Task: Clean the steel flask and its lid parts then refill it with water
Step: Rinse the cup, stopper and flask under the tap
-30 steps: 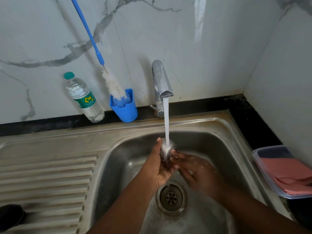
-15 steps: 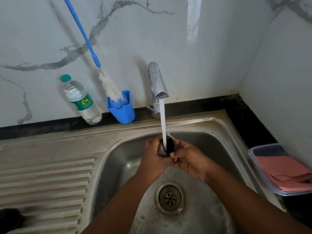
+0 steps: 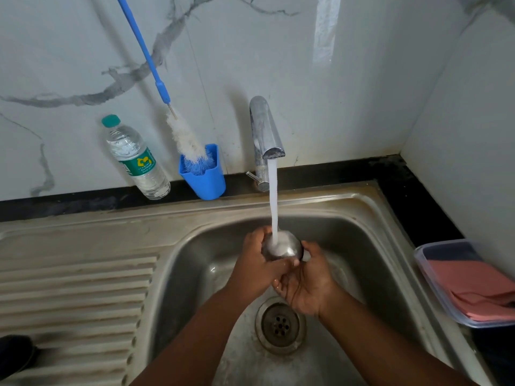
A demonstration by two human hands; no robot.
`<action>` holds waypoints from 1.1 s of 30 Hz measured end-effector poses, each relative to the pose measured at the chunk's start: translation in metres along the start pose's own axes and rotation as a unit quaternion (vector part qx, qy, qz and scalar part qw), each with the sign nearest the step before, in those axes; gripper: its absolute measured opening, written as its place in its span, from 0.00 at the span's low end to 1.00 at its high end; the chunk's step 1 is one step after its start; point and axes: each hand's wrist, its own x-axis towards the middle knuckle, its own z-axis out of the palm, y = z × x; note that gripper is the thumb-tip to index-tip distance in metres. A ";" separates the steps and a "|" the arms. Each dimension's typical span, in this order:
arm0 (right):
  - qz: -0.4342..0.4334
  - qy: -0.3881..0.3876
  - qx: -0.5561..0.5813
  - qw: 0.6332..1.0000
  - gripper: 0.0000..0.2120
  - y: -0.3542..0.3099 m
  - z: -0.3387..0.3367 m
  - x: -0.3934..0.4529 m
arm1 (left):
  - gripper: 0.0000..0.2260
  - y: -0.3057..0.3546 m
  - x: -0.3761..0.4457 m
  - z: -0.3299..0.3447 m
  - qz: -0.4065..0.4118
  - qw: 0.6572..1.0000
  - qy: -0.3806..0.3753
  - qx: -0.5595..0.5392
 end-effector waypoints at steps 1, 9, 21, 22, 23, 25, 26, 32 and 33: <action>0.006 0.005 0.002 1.000 0.34 0.003 0.000 -0.001 | 0.36 -0.002 -0.004 0.000 0.003 1.000 0.004 0.005; 0.084 0.040 0.031 0.995 0.27 0.032 -0.001 -0.016 | 0.30 -0.007 -0.041 -0.004 0.103 0.988 0.034 0.110; 0.025 0.117 -0.010 0.993 0.27 0.018 0.032 -0.017 | 0.28 0.009 -0.018 -0.011 0.075 0.993 -0.020 0.085; 0.022 0.126 -0.013 0.992 0.28 0.016 0.033 -0.016 | 0.30 0.010 -0.015 -0.012 0.059 0.995 -0.024 0.073; 0.021 0.133 -0.018 0.991 0.29 0.013 0.034 -0.015 | 0.32 0.012 -0.013 -0.012 0.044 0.997 -0.026 0.057; 0.019 0.145 -0.035 0.989 0.31 0.009 0.036 -0.014 | 0.36 0.013 -0.010 -0.012 0.015 1.000 -0.019 0.013; 0.018 0.152 -0.043 0.987 0.32 0.009 0.036 -0.014 | 0.37 0.013 -0.009 -0.012 -0.002 1.000 -0.010 -0.014; 0.010 0.148 -0.162 0.976 0.27 0.018 0.033 -0.026 | 0.27 0.010 -0.012 -0.020 -0.169 0.974 0.001 -0.151; 0.003 0.146 -0.197 0.969 0.25 0.021 0.033 -0.030 | 0.23 0.011 -0.017 -0.022 -0.208 0.963 -0.004 -0.169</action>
